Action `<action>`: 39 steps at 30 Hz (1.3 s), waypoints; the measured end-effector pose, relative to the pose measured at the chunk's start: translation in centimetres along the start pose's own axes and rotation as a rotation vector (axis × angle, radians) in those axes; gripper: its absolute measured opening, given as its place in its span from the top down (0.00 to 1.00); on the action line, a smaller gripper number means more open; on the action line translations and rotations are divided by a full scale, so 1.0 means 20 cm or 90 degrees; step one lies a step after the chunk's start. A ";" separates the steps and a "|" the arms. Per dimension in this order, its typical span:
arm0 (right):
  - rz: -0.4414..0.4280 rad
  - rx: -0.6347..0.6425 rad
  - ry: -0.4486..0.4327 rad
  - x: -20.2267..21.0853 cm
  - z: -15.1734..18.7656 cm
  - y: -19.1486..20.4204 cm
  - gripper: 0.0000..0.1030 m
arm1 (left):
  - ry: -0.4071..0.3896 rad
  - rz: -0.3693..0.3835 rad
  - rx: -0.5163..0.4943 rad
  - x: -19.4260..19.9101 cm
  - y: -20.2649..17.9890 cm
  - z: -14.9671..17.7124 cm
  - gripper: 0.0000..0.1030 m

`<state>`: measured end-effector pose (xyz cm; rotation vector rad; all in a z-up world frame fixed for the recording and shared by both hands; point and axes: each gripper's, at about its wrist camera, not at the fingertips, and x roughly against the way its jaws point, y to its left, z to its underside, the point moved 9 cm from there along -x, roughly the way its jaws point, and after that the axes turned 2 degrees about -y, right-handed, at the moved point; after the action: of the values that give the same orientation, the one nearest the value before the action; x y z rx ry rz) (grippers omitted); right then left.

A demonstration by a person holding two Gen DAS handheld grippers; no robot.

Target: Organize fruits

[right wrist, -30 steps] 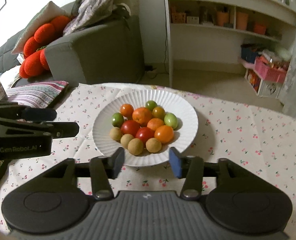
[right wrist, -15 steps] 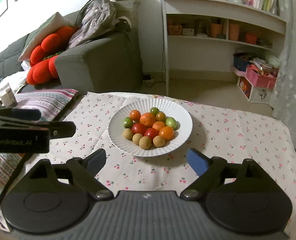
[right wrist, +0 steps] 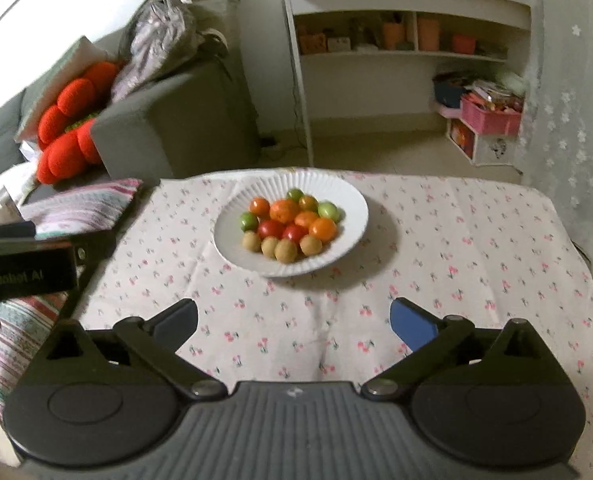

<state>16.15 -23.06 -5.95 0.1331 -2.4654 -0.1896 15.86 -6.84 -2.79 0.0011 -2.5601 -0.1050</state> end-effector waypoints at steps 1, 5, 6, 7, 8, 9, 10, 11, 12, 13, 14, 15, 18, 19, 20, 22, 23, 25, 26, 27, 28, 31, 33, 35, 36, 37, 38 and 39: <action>0.002 0.006 -0.004 0.01 0.00 0.01 0.00 | 0.004 -0.005 0.002 0.00 0.00 0.00 0.19; 0.008 0.011 -0.018 0.04 0.00 0.02 0.00 | 0.020 -0.001 0.017 -0.01 0.02 0.02 0.19; 0.008 0.008 -0.019 0.04 0.00 0.02 0.00 | 0.021 0.000 0.020 0.00 0.03 0.02 0.19; 0.007 0.005 -0.021 0.04 0.00 0.02 0.00 | 0.018 -0.002 0.021 0.00 0.03 0.02 0.19; 0.006 0.004 -0.022 0.05 -0.01 0.02 0.00 | 0.014 -0.005 0.021 0.01 0.04 0.02 0.19; 0.004 0.006 -0.025 0.05 -0.01 0.03 0.00 | 0.011 -0.010 0.021 0.01 0.05 0.02 0.19; 0.005 0.009 -0.029 0.05 -0.01 0.04 0.00 | 0.010 -0.014 0.022 0.02 0.06 0.02 0.19; 0.007 0.013 -0.033 0.06 -0.01 0.04 0.00 | 0.010 -0.016 0.025 0.02 0.07 0.02 0.19; 0.009 0.017 -0.036 0.06 -0.01 0.05 0.00 | 0.012 -0.017 0.029 0.02 0.08 0.02 0.19; 0.009 0.021 -0.037 0.06 -0.01 0.05 0.00 | 0.015 -0.017 0.032 0.02 0.08 0.02 0.19; 0.010 0.024 -0.037 0.06 -0.01 0.05 0.00 | 0.018 -0.016 0.036 0.02 0.08 0.03 0.19; 0.011 0.025 -0.037 0.06 0.00 0.05 0.00 | 0.020 -0.016 0.040 0.02 0.09 0.03 0.19; 0.013 0.030 -0.036 0.06 0.00 0.06 0.00 | 0.021 -0.019 0.045 0.02 0.10 0.03 0.19; 0.014 0.031 -0.037 0.06 0.00 0.06 0.00 | 0.022 -0.020 0.045 0.02 0.10 0.04 0.19; 0.015 0.032 -0.039 0.06 0.00 0.06 0.00 | 0.023 -0.021 0.043 0.03 0.10 0.04 0.19; 0.017 0.032 -0.040 0.06 0.00 0.07 0.00 | 0.023 -0.022 0.040 0.03 0.09 0.04 0.19; 0.016 0.031 -0.041 0.07 0.00 0.07 0.00 | 0.022 -0.022 0.038 0.03 0.09 0.04 0.19; 0.014 0.027 -0.043 0.07 -0.01 0.07 0.00 | 0.018 -0.023 0.033 0.04 0.08 0.03 0.19; 0.013 0.027 -0.044 0.07 -0.01 0.08 0.00 | 0.015 -0.024 0.032 0.04 0.08 0.03 0.19; 0.013 0.028 -0.046 0.07 -0.01 0.08 0.00 | 0.013 -0.025 0.031 0.04 0.09 0.03 0.19; 0.013 0.030 -0.046 0.07 -0.01 0.08 0.00 | 0.011 -0.026 0.030 0.04 0.09 0.03 0.19; 0.011 0.030 -0.046 0.07 -0.01 0.09 0.00 | 0.009 -0.022 0.030 0.04 0.08 0.03 0.19; 0.006 0.025 -0.043 0.08 -0.01 0.08 0.00 | 0.009 -0.018 0.024 0.04 0.07 0.03 0.19; 0.007 0.023 -0.043 0.08 -0.01 0.08 0.00 | 0.006 -0.019 0.015 0.05 0.06 0.03 0.19; 0.007 0.023 -0.043 0.08 -0.01 0.09 0.00 | 0.006 -0.020 0.011 0.05 0.05 0.03 0.19; 0.008 0.024 -0.042 0.08 -0.01 0.09 0.00 | 0.008 -0.020 0.009 0.04 0.04 0.03 0.19; 0.009 0.024 -0.042 0.08 -0.01 0.09 0.00 | 0.009 -0.018 0.007 0.04 0.04 0.03 0.19; 0.010 0.024 -0.042 0.08 -0.01 0.09 0.00 | 0.009 -0.017 0.006 0.04 0.04 0.03 0.19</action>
<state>14.97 -21.57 -4.52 0.1256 -2.5363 -0.1433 14.75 -6.08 -2.83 0.0395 -2.5462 -0.1022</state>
